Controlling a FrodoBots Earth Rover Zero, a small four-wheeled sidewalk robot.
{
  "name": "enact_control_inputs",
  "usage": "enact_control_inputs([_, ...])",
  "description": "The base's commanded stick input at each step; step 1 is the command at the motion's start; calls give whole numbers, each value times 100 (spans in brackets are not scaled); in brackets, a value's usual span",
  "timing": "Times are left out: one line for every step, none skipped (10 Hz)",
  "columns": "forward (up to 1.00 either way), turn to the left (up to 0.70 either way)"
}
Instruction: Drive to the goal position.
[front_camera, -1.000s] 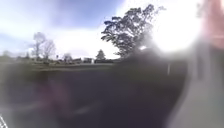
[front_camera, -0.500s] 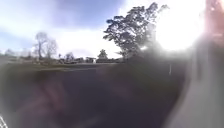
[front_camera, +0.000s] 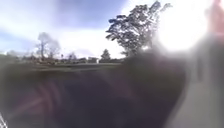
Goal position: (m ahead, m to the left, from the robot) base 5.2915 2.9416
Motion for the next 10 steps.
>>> enact_control_inputs([85,0])
enact_control_inputs([85,0])
enact_control_inputs([85,0])
enact_control_inputs([85,0])
enact_control_inputs([85,0])
enact_control_inputs([85,0])
enact_control_inputs([85,0])
enact_control_inputs([85,0])
enact_control_inputs([85,0])
enact_control_inputs([85,0])
